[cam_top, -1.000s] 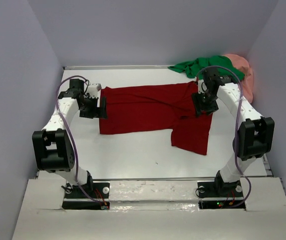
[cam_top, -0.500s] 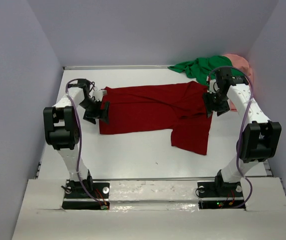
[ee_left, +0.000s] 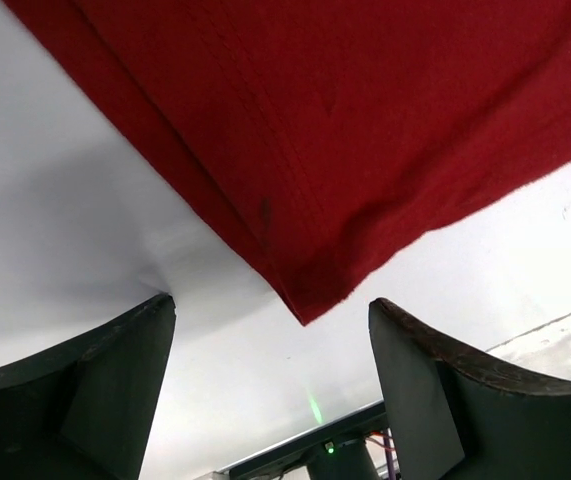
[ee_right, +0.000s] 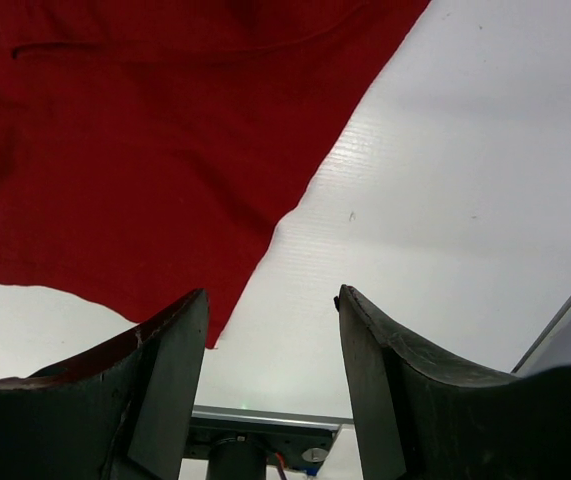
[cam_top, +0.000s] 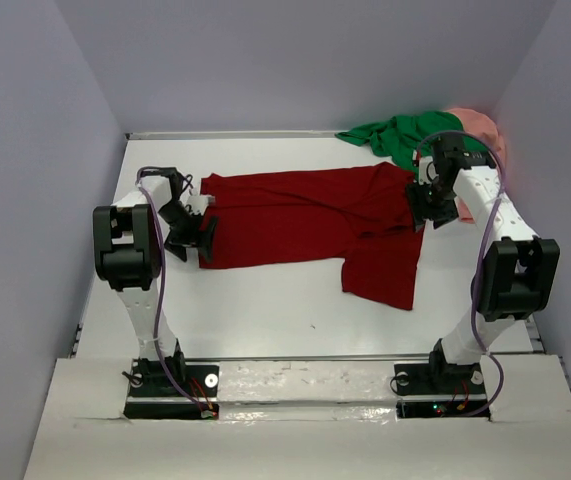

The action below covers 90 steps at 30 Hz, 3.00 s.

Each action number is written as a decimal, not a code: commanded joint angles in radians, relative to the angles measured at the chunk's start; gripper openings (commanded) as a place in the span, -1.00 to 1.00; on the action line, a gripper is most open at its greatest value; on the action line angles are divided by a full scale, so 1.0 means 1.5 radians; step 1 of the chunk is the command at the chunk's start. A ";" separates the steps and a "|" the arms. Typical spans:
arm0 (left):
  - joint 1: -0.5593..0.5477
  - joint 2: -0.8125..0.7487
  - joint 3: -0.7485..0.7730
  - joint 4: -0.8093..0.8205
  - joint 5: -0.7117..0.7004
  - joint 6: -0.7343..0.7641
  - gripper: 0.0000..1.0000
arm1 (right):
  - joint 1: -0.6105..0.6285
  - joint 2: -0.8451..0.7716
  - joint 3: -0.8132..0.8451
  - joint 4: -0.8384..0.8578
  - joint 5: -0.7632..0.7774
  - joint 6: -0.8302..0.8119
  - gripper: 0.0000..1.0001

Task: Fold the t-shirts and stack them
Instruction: Fold the tshirt

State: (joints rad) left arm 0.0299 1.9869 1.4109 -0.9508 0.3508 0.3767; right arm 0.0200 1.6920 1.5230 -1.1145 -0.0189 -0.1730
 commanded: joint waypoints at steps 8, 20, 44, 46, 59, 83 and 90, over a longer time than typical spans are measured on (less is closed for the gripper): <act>-0.018 0.000 0.006 -0.120 0.068 0.115 0.68 | -0.007 0.019 0.022 0.030 -0.004 -0.010 0.20; -0.052 0.003 -0.015 -0.085 0.053 0.094 0.33 | -0.007 0.014 0.052 0.006 -0.002 -0.018 0.18; -0.052 -0.011 -0.071 -0.040 0.009 0.069 -1.00 | -0.013 -0.002 -0.042 -0.073 0.079 -0.083 0.17; -0.052 -0.009 -0.065 -0.042 0.013 0.069 -1.00 | -0.013 0.010 -0.047 -0.115 0.051 -0.114 0.17; -0.053 -0.013 -0.040 -0.046 0.030 0.075 -1.00 | -0.019 -0.069 -0.164 -0.248 -0.225 -0.199 0.15; -0.055 0.005 0.014 -0.066 0.046 0.073 -1.00 | -0.019 -0.074 -0.312 -0.082 -0.211 -0.211 0.10; -0.059 0.000 0.021 -0.070 0.047 0.073 -1.00 | -0.019 -0.101 -0.322 -0.006 -0.218 -0.176 0.08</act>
State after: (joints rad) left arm -0.0513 1.9999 1.4052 -0.9901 0.4023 0.4313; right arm -0.0055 1.5780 1.0275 -1.1988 -0.3298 -0.4213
